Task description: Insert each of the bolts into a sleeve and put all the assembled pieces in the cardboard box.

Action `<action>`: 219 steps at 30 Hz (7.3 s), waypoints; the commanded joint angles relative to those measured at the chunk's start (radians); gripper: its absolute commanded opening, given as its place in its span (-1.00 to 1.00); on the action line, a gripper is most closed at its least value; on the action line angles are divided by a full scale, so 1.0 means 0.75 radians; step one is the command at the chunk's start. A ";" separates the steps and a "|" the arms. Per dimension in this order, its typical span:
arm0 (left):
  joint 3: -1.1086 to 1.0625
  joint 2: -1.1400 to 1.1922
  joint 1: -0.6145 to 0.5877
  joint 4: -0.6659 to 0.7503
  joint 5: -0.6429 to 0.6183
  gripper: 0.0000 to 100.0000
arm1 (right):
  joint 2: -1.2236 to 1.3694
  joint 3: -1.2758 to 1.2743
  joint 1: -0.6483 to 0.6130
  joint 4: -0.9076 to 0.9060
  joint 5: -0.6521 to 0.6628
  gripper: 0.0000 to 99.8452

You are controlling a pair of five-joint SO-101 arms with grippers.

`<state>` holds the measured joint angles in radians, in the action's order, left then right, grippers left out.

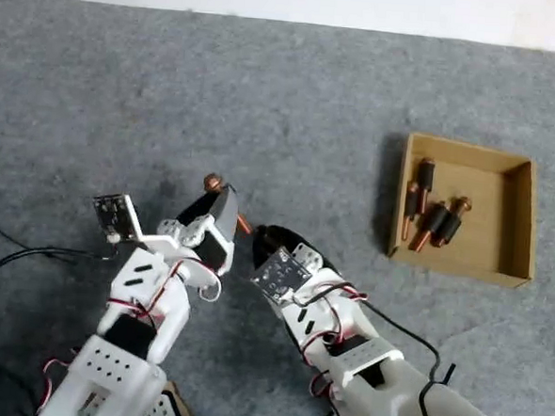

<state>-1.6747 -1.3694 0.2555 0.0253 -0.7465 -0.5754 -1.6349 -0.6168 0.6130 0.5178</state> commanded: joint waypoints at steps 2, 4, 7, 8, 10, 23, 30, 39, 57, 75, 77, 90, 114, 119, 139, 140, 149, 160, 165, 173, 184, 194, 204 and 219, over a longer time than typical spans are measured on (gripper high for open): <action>-0.021 -0.124 0.007 0.043 0.012 -0.99 | -0.040 0.011 -0.019 0.038 0.012 -0.99; -0.034 -0.157 0.007 0.043 0.012 -0.99 | -0.040 0.009 -0.046 0.038 0.012 -0.99; -0.040 -0.193 0.007 0.037 0.012 -0.99 | -0.040 0.009 -0.056 0.040 0.012 -0.99; -0.040 -0.202 0.005 0.037 0.012 -0.99 | -0.040 0.009 -0.056 0.040 0.012 -0.99; -0.040 -0.210 0.005 0.035 0.012 -0.99 | -0.040 0.011 -0.058 0.069 0.012 -0.99; -0.040 -0.218 0.044 -0.059 0.014 -0.99 | -0.030 -0.097 -0.060 0.388 0.010 -0.99; -0.040 -0.220 0.046 -0.061 0.014 -0.99 | -0.026 -0.101 -0.060 0.386 0.012 -0.99; -0.040 -0.218 0.148 -0.172 0.209 -0.99 | -0.038 -0.105 -0.050 0.386 0.012 -0.99; -0.040 -0.218 0.193 -0.376 0.317 -0.83 | -0.038 -0.101 0.019 0.388 0.004 -0.99; 0.040 -0.220 -0.265 -0.264 -0.233 -0.30 | -0.040 -0.091 0.224 0.390 0.002 -0.99; 0.036 -0.220 -0.267 -0.264 -0.231 -0.40 | -0.040 -0.075 0.273 0.390 -0.018 -0.99; 0.034 -0.220 -0.269 -0.262 -0.108 -0.96 | 0.087 0.985 0.950 -0.922 -0.798 -0.99; 0.011 -0.216 -0.271 -0.262 -0.108 -0.96 | 1.343 2.274 1.404 -1.556 -0.820 -0.56; 0.005 -0.216 -0.267 -0.262 -0.047 -0.96 | 1.333 2.391 1.402 -1.861 -0.820 -0.45; -0.024 -0.218 -0.269 -0.262 -0.041 -0.95 | -0.318 1.012 0.893 -1.670 -0.822 -0.44; -0.024 -0.218 -0.271 -0.262 -0.041 -0.95 | -0.427 0.864 0.866 -1.587 -0.822 -0.44; -0.040 -0.218 -0.269 -0.266 0.203 -0.95 | -1.359 -0.118 0.787 -1.212 -0.820 -0.45; -0.040 -0.218 -0.111 -0.759 0.743 -0.95 | -1.646 -0.183 0.590 -1.558 -0.820 -0.45; -0.040 -0.218 -0.111 -1.066 0.849 -0.96 | -1.646 -0.183 0.586 -1.834 -0.820 -0.45; -0.040 -0.218 -0.109 -1.203 0.845 -0.96 | -1.654 -0.185 0.592 -2.339 -0.820 -0.45; 0.040 -0.220 -0.230 -1.698 0.851 -0.96 | -1.683 -0.183 0.592 -2.474 -0.822 -0.45; 0.038 -0.220 -0.232 -1.678 0.849 -0.95 | -1.687 -0.185 0.643 -2.474 -0.822 -0.45; -0.028 -0.654 -0.343 -1.714 0.847 -0.95 | -1.691 -0.185 0.652 -2.476 -0.822 -0.45; -0.028 -0.619 -0.463 -1.804 0.849 -0.95 | -1.685 -0.185 0.650 -2.476 -0.822 -0.45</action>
<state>-1.6778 -1.8174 -0.0806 -1.3218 -0.1128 -1.8305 -1.6732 -0.1381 -1.2390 -0.0990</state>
